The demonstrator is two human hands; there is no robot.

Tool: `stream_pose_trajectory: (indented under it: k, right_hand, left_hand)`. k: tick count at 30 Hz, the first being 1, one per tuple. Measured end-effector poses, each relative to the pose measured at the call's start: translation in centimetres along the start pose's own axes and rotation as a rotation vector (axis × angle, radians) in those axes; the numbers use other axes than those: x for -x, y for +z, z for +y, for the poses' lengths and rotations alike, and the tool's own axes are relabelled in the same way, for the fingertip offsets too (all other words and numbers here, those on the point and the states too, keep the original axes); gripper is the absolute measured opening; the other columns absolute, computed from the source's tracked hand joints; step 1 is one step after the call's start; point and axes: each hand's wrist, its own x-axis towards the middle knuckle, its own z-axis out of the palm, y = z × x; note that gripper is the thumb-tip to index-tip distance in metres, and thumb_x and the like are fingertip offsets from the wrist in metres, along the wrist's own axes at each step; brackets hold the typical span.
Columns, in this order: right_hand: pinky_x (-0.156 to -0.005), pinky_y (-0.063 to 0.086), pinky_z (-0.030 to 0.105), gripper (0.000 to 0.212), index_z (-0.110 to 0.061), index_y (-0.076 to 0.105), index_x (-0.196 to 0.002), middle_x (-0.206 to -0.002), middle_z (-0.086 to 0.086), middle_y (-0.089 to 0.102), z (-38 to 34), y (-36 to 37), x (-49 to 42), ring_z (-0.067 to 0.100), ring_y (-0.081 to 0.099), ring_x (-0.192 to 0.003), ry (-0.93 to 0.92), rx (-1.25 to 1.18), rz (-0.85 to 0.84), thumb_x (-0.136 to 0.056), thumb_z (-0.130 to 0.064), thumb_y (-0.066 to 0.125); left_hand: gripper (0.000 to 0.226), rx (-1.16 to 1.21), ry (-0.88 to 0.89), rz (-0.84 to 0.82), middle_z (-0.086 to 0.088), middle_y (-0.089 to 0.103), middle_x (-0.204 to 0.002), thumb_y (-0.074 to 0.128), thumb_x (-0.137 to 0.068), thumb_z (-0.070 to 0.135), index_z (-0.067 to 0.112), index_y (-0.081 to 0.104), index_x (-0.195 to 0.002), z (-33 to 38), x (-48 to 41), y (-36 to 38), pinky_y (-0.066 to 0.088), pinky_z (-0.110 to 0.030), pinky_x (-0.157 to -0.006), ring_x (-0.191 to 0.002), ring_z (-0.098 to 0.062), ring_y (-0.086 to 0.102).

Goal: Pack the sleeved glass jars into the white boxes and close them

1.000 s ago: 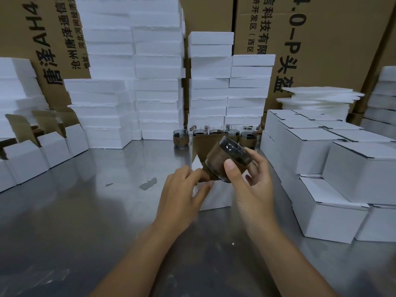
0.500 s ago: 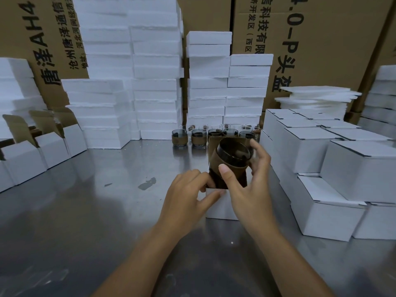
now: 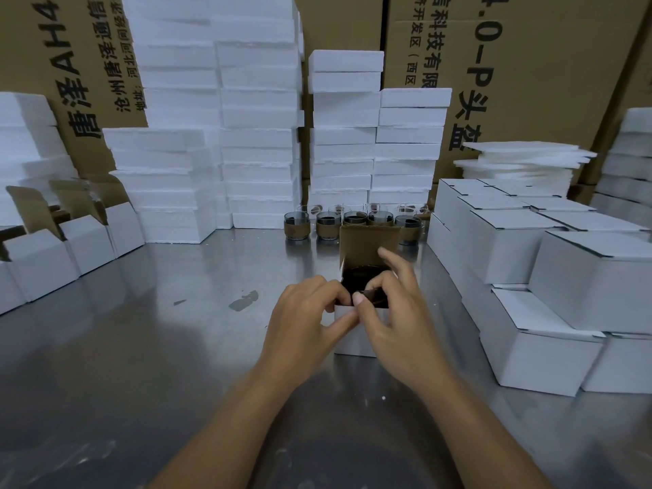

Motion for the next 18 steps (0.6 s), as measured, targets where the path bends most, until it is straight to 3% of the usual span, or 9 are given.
stream_pose_trajectory:
  k: [2,4,6,9,11,13,15,17,18]
  right_hand:
    - [-0.083,0.035,0.015,0.013,-0.023,0.050,-0.082,-0.147,-0.019,0.026,0.1,-0.1,0.0,-0.030,0.026,-0.109,-0.013,0.034,0.007,-0.092,-0.032,0.050]
    - [-0.095,0.039,0.030,0.025,-0.020,0.057,-0.084,-0.150,-0.016,0.023,0.1,-0.2,0.0,-0.013,0.032,-0.122,-0.034,0.116,-0.020,-0.095,-0.036,0.041]
    - [-0.103,0.035,0.034,0.034,-0.017,0.063,-0.090,-0.153,-0.011,0.021,0.3,-0.2,0.0,0.007,0.031,-0.133,-0.064,0.216,-0.045,-0.097,-0.036,0.036]
    - [-0.104,0.028,0.024,0.028,-0.019,0.063,-0.096,-0.150,-0.008,0.028,-0.2,-0.3,0.0,0.006,0.029,-0.133,-0.072,0.140,0.060,-0.098,-0.029,0.037]
    - [-0.097,0.025,0.007,0.022,-0.025,0.058,-0.103,-0.140,-0.013,0.037,-0.7,-0.4,-0.2,-0.005,0.032,-0.126,-0.012,-0.051,0.233,-0.094,-0.026,0.038]
    - [-0.089,0.025,-0.003,0.022,-0.031,0.048,-0.112,-0.130,-0.015,0.042,-0.9,-0.4,-0.4,-0.006,0.036,-0.122,0.124,-0.245,0.361,-0.094,-0.020,0.041]
    - [-0.085,0.032,0.003,0.030,-0.031,0.042,-0.118,-0.122,-0.013,0.046,-0.7,-0.3,-0.8,0.002,0.043,-0.119,0.337,-0.421,0.356,-0.094,-0.013,0.048]
    - [-0.079,0.036,0.009,0.038,-0.027,0.040,-0.126,-0.121,-0.010,0.049,-0.4,-0.2,-1.0,0.003,0.049,-0.108,0.497,-0.543,0.268,-0.093,-0.013,0.053]
    - [-0.073,0.037,0.005,0.041,-0.026,0.039,-0.128,-0.116,-0.010,0.052,-0.2,-0.2,-1.1,0.000,0.052,-0.099,0.535,-0.577,0.222,-0.092,-0.013,0.054]
  left_hand:
    - [0.014,-0.001,0.014,-0.013,0.007,0.056,-0.073,0.068,-0.081,0.030,0.019,0.060,-0.079,-0.1,0.0,0.0,0.041,-0.029,-0.068,-0.068,-0.008,0.048]
    - [0.015,-0.003,0.030,-0.013,0.011,0.054,-0.073,0.065,-0.081,0.035,0.022,0.057,-0.080,-0.1,0.0,-0.1,0.039,-0.025,-0.068,-0.068,-0.004,0.046]
    - [0.017,-0.003,0.042,-0.010,0.018,0.049,-0.073,0.061,-0.081,0.041,0.026,0.055,-0.081,-0.2,-0.1,-0.1,0.038,-0.021,-0.068,-0.068,-0.001,0.044]
    - [0.018,0.088,-0.002,0.007,0.022,0.044,-0.071,0.057,-0.081,0.049,0.040,0.052,-0.097,-0.1,-0.1,-0.3,0.038,-0.018,-0.069,-0.071,-0.002,0.048]
    - [0.027,0.260,-0.134,0.061,0.015,0.047,-0.072,0.058,-0.084,0.047,0.052,0.044,-0.107,0.3,-0.3,-0.4,0.040,-0.014,-0.069,-0.073,-0.006,0.051]
    - [0.029,0.433,-0.296,0.111,0.012,0.049,-0.077,0.054,-0.090,0.041,0.050,0.039,-0.113,0.7,-0.6,-0.3,0.041,-0.007,-0.069,-0.077,0.000,0.054]
    - [0.036,0.516,-0.465,0.081,0.010,0.051,-0.092,0.052,-0.091,0.035,0.045,0.034,-0.122,0.8,-1.0,0.0,0.040,0.000,-0.065,-0.082,0.010,0.054]
    - [0.047,0.555,-0.581,-0.021,0.006,0.050,-0.110,0.052,-0.091,0.037,0.038,0.030,-0.132,0.7,-1.1,0.2,0.042,-0.002,-0.062,-0.089,0.004,0.054]
    - [0.050,0.574,-0.613,-0.066,0.005,0.048,-0.116,0.052,-0.091,0.038,0.038,0.028,-0.135,0.6,-1.1,0.3,0.042,-0.003,-0.061,-0.093,0.002,0.054]
